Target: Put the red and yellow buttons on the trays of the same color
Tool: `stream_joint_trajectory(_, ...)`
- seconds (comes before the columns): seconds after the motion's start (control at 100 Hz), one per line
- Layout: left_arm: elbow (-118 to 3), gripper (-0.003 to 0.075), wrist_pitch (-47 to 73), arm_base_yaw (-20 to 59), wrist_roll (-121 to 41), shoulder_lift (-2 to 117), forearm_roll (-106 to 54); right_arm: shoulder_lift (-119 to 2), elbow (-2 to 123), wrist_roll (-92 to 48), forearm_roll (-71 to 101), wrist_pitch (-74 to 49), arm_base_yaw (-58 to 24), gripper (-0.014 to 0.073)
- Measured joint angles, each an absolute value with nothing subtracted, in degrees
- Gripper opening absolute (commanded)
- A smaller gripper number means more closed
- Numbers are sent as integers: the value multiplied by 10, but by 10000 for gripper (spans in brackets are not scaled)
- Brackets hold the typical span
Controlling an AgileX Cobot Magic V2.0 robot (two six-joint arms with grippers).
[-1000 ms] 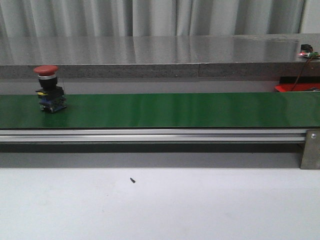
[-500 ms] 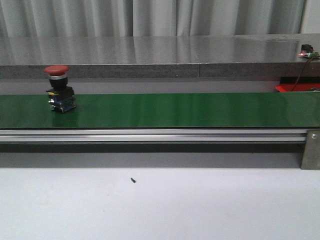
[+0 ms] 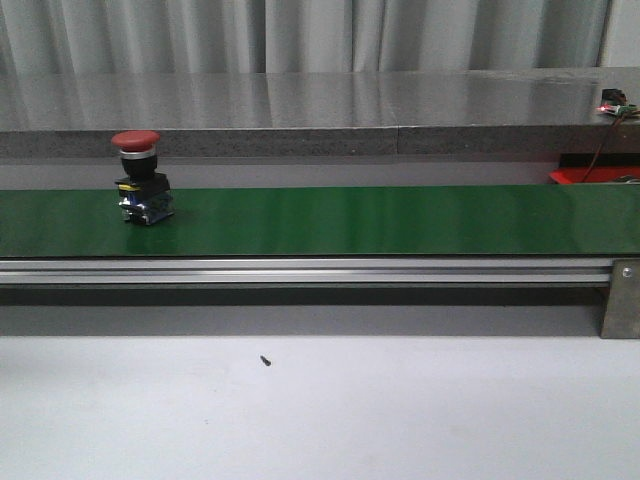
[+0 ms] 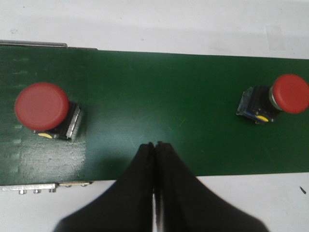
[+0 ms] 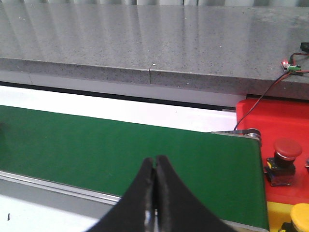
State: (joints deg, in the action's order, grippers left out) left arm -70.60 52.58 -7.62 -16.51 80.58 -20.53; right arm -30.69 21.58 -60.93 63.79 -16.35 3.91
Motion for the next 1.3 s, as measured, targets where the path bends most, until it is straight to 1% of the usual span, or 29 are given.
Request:
stream_joint_trajectory(0.57, -500, -20, 497, -48, -184, 567, -202, -307, 216, -609, 638, -184, 39, -59)
stream_joint_trajectory(0.98, -394, -20, 484, -48, -194, 383, -206, -307, 216, -609, 638, -196, 39, -59)
stream_joint_trajectory(1.13, -381, -20, 482, -48, -195, 351, -206, -307, 216, -609, 638, -204, 39, -59)
stream_joint_trajectory(1.3, -381, -20, 482, -48, -195, 344, -206, -310, 227, -609, 633, -221, 39, -59)
